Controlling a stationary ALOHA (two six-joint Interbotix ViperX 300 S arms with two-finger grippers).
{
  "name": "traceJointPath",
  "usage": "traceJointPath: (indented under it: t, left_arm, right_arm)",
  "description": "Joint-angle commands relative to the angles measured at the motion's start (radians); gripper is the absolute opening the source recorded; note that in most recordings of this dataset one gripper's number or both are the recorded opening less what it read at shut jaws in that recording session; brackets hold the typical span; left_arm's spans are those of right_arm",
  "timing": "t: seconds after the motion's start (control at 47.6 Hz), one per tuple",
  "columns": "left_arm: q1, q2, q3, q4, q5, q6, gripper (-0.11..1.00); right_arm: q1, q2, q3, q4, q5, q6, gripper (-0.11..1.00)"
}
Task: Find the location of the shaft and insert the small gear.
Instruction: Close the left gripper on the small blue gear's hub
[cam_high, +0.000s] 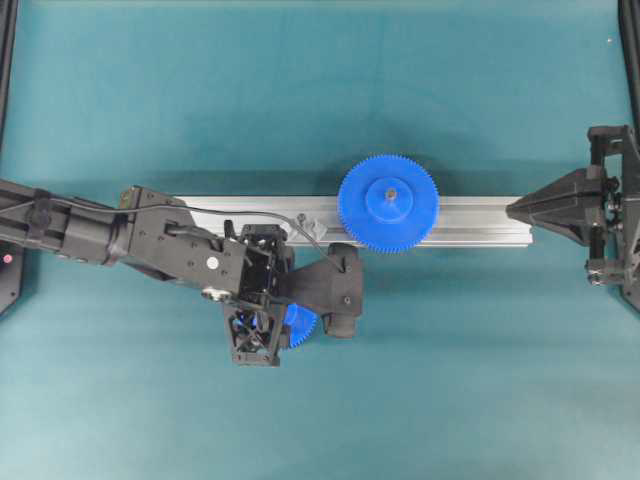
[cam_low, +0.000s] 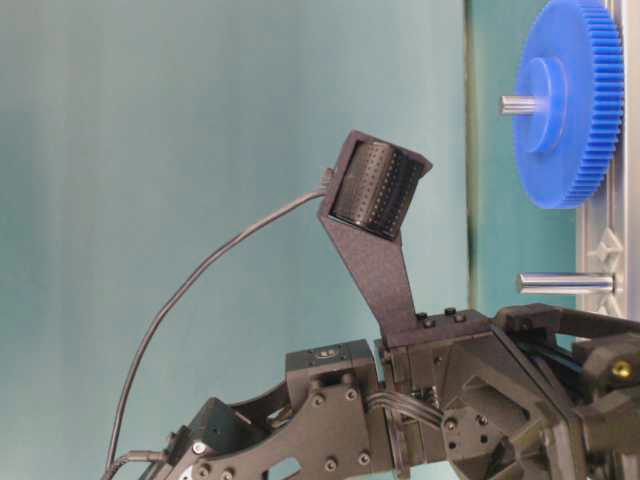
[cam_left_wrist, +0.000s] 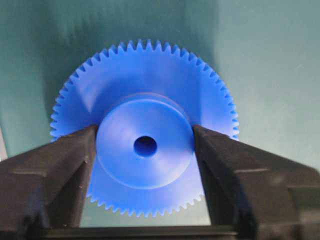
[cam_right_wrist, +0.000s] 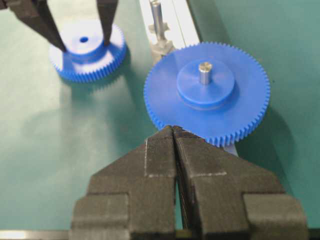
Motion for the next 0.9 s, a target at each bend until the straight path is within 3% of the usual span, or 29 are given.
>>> traceJointPath:
  t: [0.0,0.588,0.883]
  left_arm:
    - [-0.003,-0.009,-0.008,0.002,0.020,0.008,0.63]
    - [-0.003,-0.044,-0.034,0.005,0.020,0.041,0.63]
    - [-0.002,-0.075,-0.100,0.005,0.061,0.048,0.63]
  right_arm:
    - [-0.003,0.005,-0.011,0.003,-0.009,0.008,0.02]
    - [-0.003,-0.015,-0.009,0.003,-0.003,0.008,0.02]
    - [-0.003,-0.051,-0.008,0.003,0.025,0.008,0.02]
